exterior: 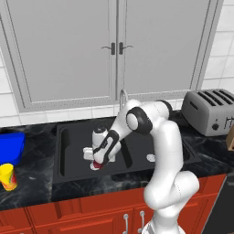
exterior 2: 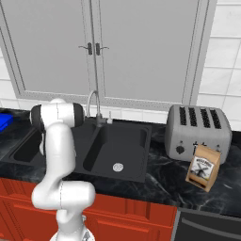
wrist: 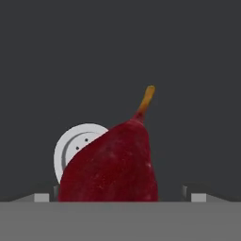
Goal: Pick up all produce items and place them in the sink. Turn on the sink faucet to wash them. Then turn the sink off and put them in the tray.
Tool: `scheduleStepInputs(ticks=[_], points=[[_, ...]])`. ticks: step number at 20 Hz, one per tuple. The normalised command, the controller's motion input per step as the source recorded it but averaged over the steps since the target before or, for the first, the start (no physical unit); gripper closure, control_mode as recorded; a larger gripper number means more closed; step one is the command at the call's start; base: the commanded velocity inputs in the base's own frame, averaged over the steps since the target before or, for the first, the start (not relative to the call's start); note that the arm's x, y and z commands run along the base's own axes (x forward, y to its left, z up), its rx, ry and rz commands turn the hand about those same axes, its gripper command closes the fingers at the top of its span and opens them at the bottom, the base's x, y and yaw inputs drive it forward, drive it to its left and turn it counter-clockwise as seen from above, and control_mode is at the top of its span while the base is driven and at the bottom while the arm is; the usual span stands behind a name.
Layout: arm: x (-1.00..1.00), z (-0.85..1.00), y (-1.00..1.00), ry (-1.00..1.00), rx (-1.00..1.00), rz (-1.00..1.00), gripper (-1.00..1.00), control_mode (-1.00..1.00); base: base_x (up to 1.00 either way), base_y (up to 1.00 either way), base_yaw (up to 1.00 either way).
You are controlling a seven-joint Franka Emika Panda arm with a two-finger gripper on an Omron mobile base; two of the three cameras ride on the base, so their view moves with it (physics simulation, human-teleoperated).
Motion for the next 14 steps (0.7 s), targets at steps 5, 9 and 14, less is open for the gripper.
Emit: scheduleStepInputs(ticks=[5, 9, 14], points=[[0.00, -0.26, 0.02, 0.00, 0.00, 0.00, -1.00, -1.00, 0.00, 0.00, 0.00], [-0.04, -0.24, 0.02, 0.03, 0.00, 0.00, 1.00, -1.00, 0.00, 0.00, 0.00], [-0.09, -0.06, 0.00, -0.01, 0.00, 0.00, 1.00, -1.00, 0.00, 0.00, 0.00]])
